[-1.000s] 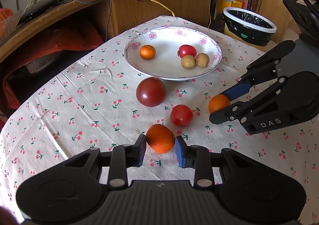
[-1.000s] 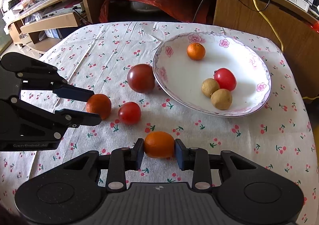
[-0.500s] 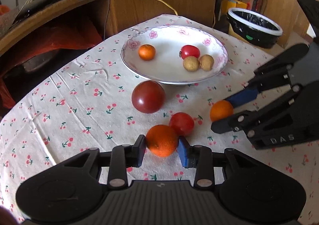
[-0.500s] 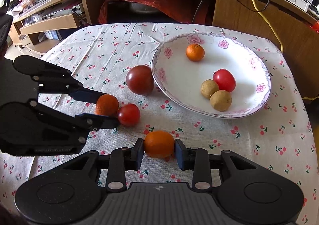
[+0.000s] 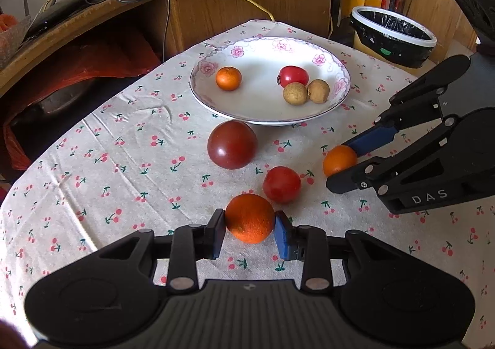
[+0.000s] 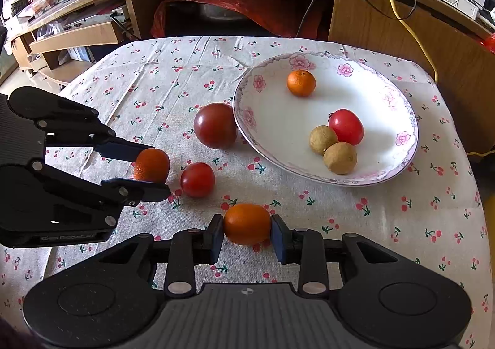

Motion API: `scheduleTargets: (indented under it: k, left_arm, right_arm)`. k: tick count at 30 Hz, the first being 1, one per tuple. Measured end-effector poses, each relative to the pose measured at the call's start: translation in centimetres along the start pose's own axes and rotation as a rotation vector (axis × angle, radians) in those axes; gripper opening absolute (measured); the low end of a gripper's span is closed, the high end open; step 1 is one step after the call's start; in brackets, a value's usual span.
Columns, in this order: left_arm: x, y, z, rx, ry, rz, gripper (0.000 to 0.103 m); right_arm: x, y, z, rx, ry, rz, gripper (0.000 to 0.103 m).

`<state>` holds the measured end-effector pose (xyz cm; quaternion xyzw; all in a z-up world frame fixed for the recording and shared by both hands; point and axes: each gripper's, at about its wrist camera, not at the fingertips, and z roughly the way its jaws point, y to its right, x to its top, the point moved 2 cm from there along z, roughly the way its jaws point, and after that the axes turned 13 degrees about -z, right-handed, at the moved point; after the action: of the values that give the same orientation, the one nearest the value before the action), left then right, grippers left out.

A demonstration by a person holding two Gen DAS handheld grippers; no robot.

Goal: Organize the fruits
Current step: 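Carry tangerine in right gripper toward bowl while left gripper holds its tangerine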

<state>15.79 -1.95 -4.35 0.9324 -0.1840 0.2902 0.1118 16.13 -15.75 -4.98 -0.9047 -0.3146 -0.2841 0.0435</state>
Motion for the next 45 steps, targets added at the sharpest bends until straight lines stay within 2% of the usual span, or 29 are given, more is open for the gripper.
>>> scheduleTargets:
  k: [22, 45]
  left_arm:
    - [-0.1, 0.3, -0.1, 0.014, -0.025, 0.019, 0.042]
    - [2.5, 2.2, -0.8, 0.001, 0.029, 0.049, 0.042]
  right_arm:
    - [0.4, -0.4, 0.4, -0.008, -0.016, -0.027, 0.028]
    - [0.9, 0.5, -1.5, -0.019, 0.046, 0.013, 0.028]
